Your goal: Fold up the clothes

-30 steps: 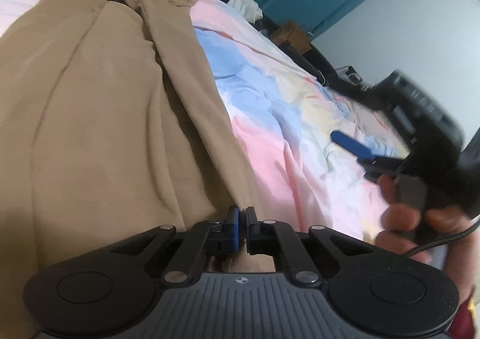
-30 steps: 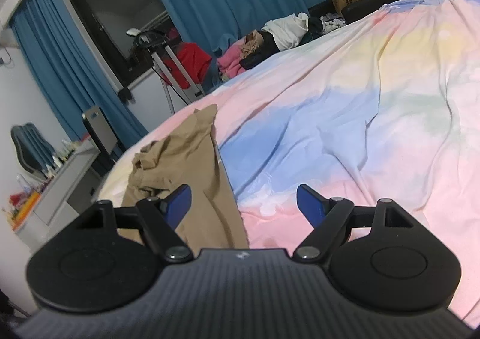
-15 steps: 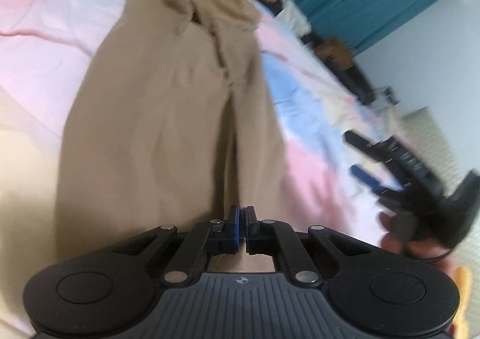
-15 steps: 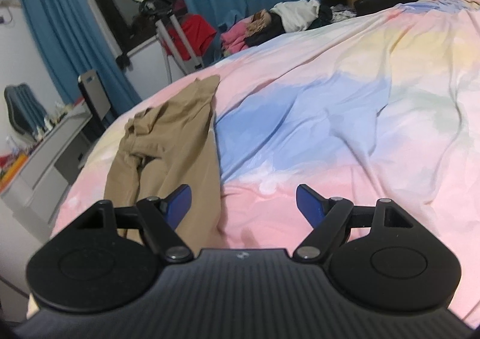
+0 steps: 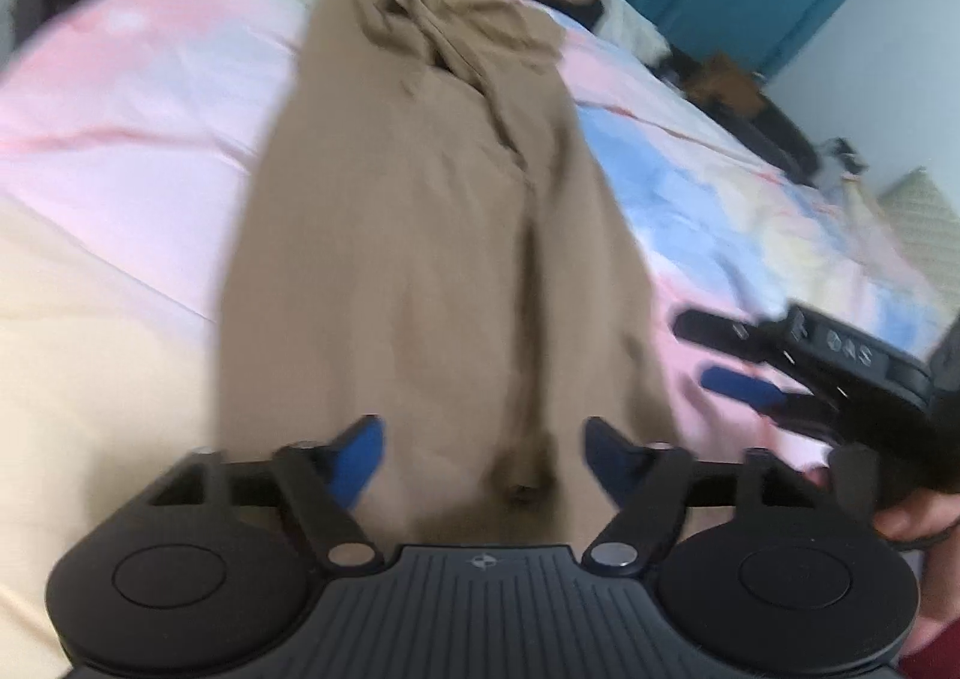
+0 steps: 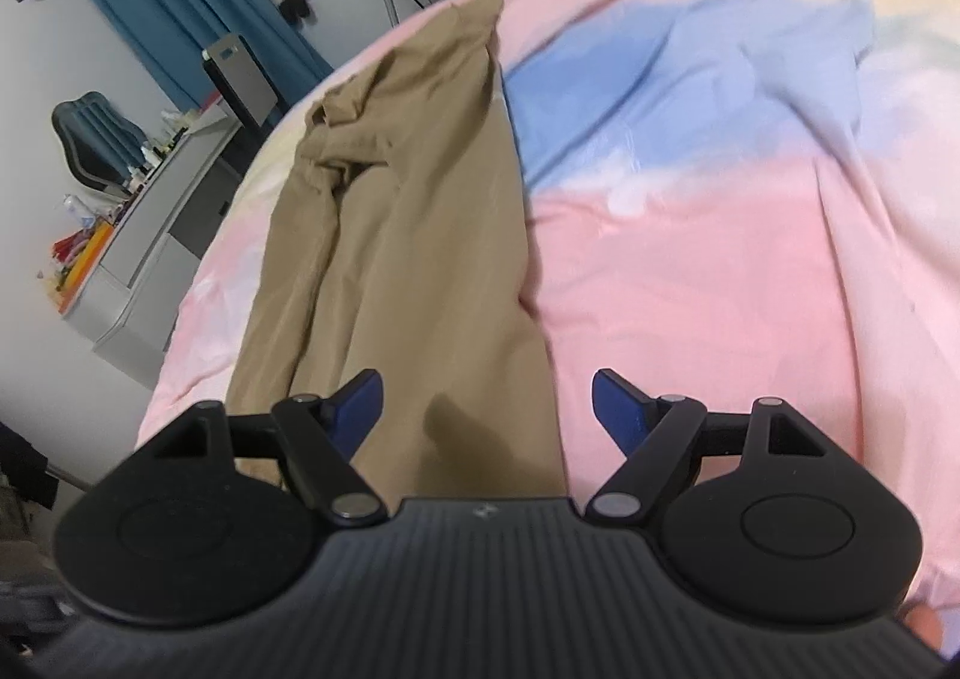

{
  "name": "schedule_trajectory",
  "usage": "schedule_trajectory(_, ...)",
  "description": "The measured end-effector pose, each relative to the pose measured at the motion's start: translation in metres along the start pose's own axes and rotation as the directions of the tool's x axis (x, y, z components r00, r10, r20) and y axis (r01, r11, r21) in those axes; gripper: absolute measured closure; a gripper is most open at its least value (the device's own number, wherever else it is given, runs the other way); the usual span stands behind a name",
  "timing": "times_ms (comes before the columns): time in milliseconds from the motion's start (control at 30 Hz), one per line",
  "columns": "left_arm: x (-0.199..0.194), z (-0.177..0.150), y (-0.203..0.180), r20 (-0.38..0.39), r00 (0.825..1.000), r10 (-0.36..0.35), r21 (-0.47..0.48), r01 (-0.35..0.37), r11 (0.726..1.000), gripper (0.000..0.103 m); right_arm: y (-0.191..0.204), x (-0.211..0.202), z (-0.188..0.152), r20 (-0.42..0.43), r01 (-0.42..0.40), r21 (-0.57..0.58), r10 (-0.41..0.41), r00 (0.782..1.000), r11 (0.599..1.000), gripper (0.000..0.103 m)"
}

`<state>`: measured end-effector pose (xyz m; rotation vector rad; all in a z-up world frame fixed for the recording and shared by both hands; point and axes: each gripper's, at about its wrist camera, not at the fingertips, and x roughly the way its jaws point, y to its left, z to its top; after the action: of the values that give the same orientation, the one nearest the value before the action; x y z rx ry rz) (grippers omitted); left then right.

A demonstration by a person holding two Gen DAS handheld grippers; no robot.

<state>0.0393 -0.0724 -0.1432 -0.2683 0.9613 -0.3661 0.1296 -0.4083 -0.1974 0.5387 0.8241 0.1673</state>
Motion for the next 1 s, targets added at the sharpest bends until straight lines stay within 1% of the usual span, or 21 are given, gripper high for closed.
schedule_trajectory(67,-0.01,0.001,0.005,0.032,0.998,0.047,-0.003,-0.047,0.999,0.017,-0.001,0.003,-0.003,-0.028,0.0,0.015,0.0,1.0,1.0,0.025)
schedule_trajectory(133,-0.015,0.0,0.013,0.036,0.995,0.098,-0.035,-0.097,0.995,0.016,-0.002,0.006,-0.006,-0.055,-0.014,0.03,0.015,0.998,0.999,0.025)
schedule_trajectory(200,-0.014,0.001,0.021,0.024,0.988,0.151,-0.067,-0.149,0.987,0.016,-0.004,0.008,-0.011,-0.09,-0.029,0.046,0.033,0.995,0.999,0.025)
schedule_trajectory(267,-0.01,0.001,0.033,-0.009,0.983,0.185,-0.104,-0.185,0.977,0.016,-0.005,0.012,-0.015,-0.121,-0.036,0.061,0.043,0.992,0.997,0.025)
schedule_trajectory(300,-0.007,0.001,0.037,-0.032,0.982,0.186,-0.121,-0.188,0.975,0.016,-0.004,0.014,-0.018,-0.137,-0.041,0.056,0.048,0.989,0.998,0.024)
schedule_trajectory(400,-0.006,0.0,0.04,-0.041,0.984,0.171,-0.131,-0.175,0.976,0.016,0.0,0.018,-0.024,-0.184,-0.061,0.037,0.067,0.981,0.997,0.024)
schedule_trajectory(467,-0.009,-0.003,0.041,-0.054,0.987,0.152,-0.135,-0.158,0.978,0.016,0.005,0.019,-0.03,-0.226,-0.089,0.035,0.095,0.969,0.995,0.024)
schedule_trajectory(500,-0.01,-0.006,0.042,-0.061,0.988,0.142,-0.134,-0.149,0.98,0.018,0.008,0.018,-0.034,-0.248,-0.101,0.025,0.104,0.963,0.995,0.025)
schedule_trajectory(533,-0.013,-0.008,0.042,-0.069,0.989,0.131,-0.128,-0.139,0.982,0.018,0.015,0.018,-0.039,-0.269,-0.107,-0.007,0.101,0.958,0.994,0.029)
schedule_trajectory(567,-0.014,-0.013,0.043,-0.078,0.99,0.114,-0.128,-0.123,0.984,0.019,0.025,0.016,-0.044,-0.284,-0.103,-0.064,0.081,0.955,0.993,0.032)
schedule_trajectory(600,-0.015,-0.016,0.043,-0.089,0.991,0.1,-0.128,-0.111,0.986,0.026,0.035,0.014,-0.051,-0.297,-0.09,-0.126,0.049,0.954,0.988,0.043)
schedule_trajectory(633,-0.016,-0.018,0.042,-0.1,0.991,0.086,-0.128,-0.099,0.987,0.038,0.044,0.013,-0.058,-0.307,-0.077,-0.188,0.016,0.951,0.979,0.056)
schedule_trajectory(667,-0.018,-0.021,0.042,-0.098,0.99,0.102,-0.126,-0.115,0.985,0.044,0.053,0.011,-0.064,-0.3,-0.05,-0.254,-0.03,0.953,0.966,0.061)
schedule_trajectory(700,-0.02,-0.023,0.042,-0.087,0.989,0.122,-0.128,-0.133,0.983,0.059,0.062,0.009,-0.07,-0.289,-0.022,-0.318,-0.075,0.954,0.948,0.071)
schedule_trajectory(733,-0.023,-0.025,0.044,-0.078,0.989,0.125,-0.138,-0.135,0.981,0.073,0.066,0.007,-0.071,-0.277,-0.006,-0.347,-0.096,0.956,0.938,0.085)
schedule_trajectory(767,-0.025,-0.025,0.046,-0.075,0.991,0.112,-0.15,-0.122,0.981,0.08,0.071,0.005,-0.073,-0.264,0.01,-0.375,-0.117,0.957,0.927,0.087)
schedule_trajectory(800,-0.026,-0.025,0.047,-0.071,0.992,0.101,-0.162,-0.111,0.98,0.095,0.072,0.002,-0.072,-0.253,0.016,-0.373,-0.119,0.96,0.928,0.091)
schedule_trajectory(833,-0.028,-0.024,0.047,-0.062,0.994,0.095,-0.173,-0.105,0.979,0.096,0.072,-0.002,-0.069,-0.241,0.016,-0.362,-0.11,0.964,0.932,0.093)
schedule_trajectory(900,-0.035,-0.021,0.045,-0.022,0.998,0.059,-0.189,-0.062,0.98,0.097,0.069,-0.013,-0.062,-0.218,0.007,-0.325,-0.082,0.972,0.946,0.094)
schedule_trajectory(1000,-0.06,-0.015,0.04,0.064,0.998,0.021,-0.199,-0.008,0.98,0.097,0.068,-0.032,-0.046,-0.163,-0.026,-0.284,-0.022,0.986,0.958,0.094)
